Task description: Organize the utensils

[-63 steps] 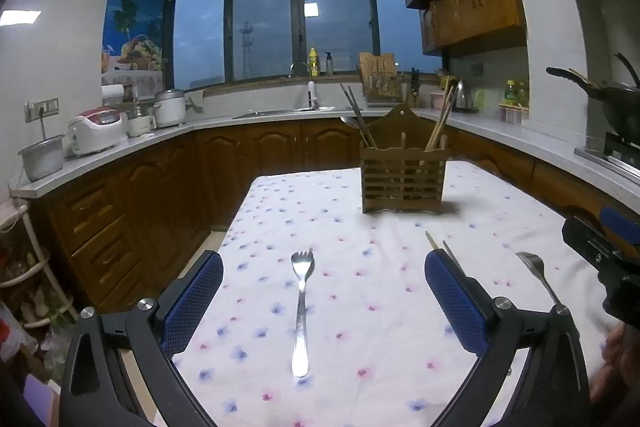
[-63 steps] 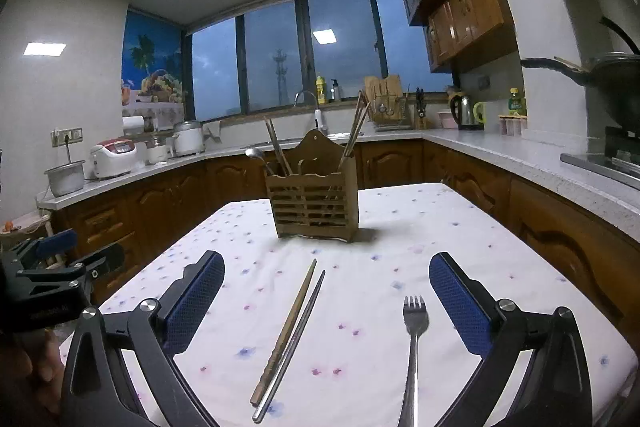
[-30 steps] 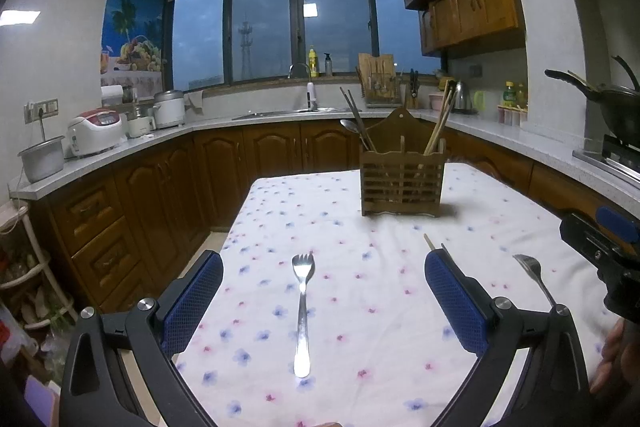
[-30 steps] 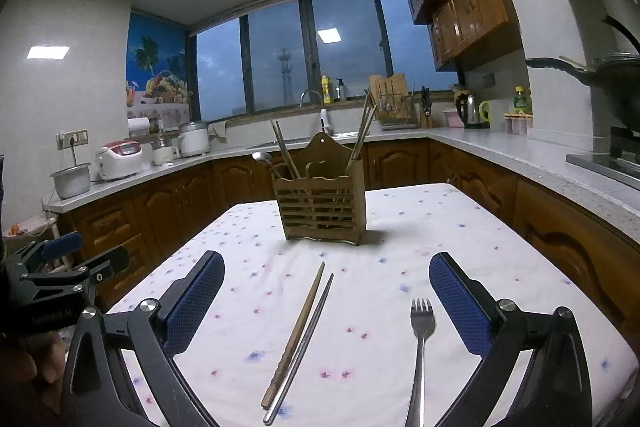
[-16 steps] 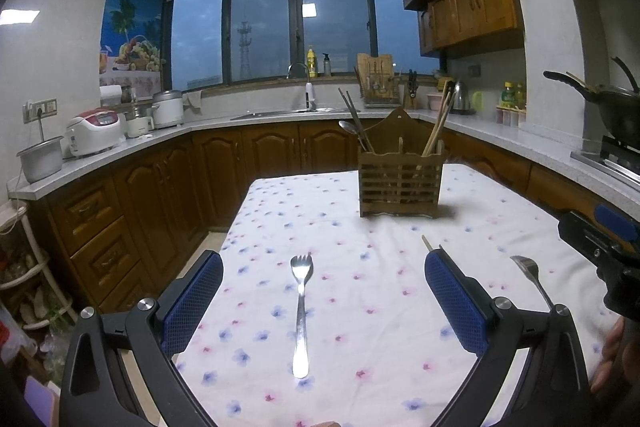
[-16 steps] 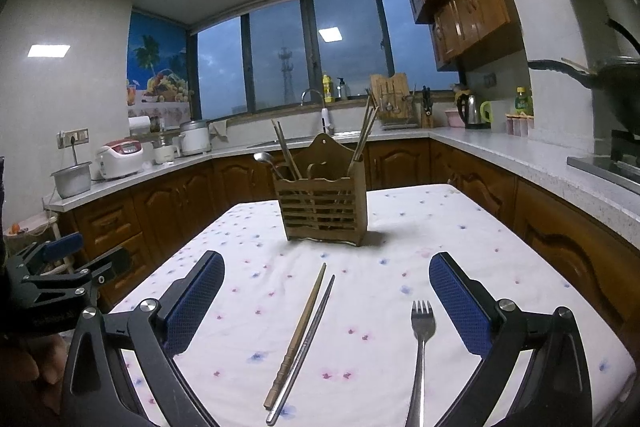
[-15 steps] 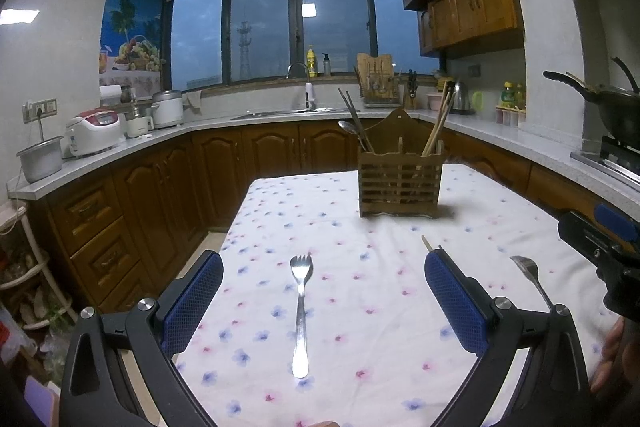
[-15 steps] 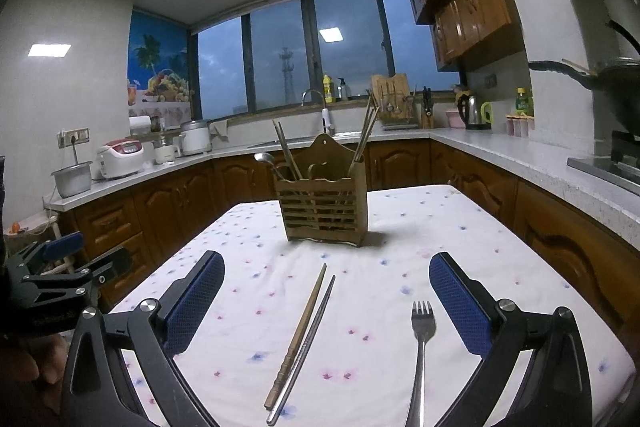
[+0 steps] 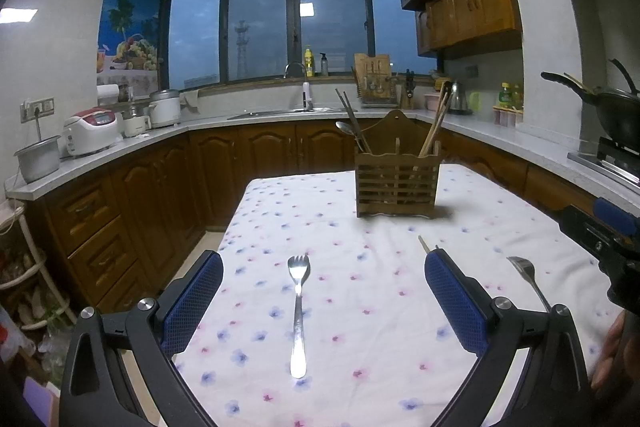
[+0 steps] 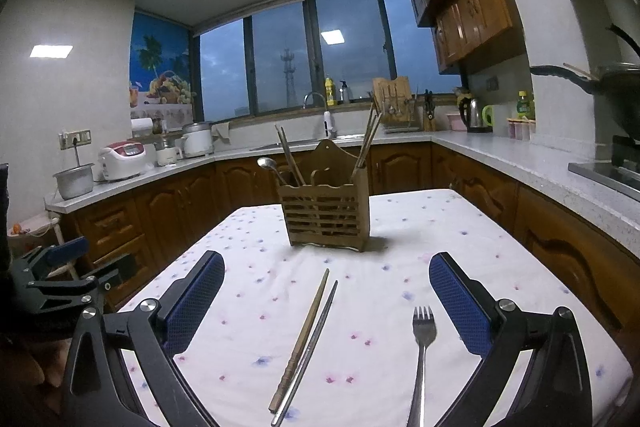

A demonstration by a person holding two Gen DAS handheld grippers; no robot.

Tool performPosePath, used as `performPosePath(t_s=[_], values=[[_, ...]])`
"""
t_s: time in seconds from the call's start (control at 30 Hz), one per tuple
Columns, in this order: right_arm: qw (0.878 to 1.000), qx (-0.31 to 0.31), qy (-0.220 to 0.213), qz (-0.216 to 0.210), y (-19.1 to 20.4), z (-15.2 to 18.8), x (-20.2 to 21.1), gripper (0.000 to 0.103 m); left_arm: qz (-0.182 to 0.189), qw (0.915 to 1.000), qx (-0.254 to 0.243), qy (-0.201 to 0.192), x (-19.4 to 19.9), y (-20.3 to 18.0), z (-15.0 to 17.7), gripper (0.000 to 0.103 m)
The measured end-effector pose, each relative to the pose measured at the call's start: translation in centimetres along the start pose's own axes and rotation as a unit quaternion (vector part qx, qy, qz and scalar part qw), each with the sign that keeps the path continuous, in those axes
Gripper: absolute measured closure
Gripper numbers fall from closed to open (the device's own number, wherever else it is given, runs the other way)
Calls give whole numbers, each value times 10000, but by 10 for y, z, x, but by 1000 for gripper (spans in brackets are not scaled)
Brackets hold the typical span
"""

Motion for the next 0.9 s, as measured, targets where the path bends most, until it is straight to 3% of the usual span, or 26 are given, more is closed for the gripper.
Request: performPosePath(t_s=[0.9], values=[[9999,-17,74,-116,4,-7,-4,0,-2,10000,52,30,-2,-2,-4,1]])
Point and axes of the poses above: each gripper's, at about its wrist camera, not at the fingertips, and x roughly against the way its jaws point, y to its left, z to its underside, the point moved 7 cm from there along -x, roughly the way its jaws point, and after that the axes turned 10 degrees about z, right-handed, at the moved point
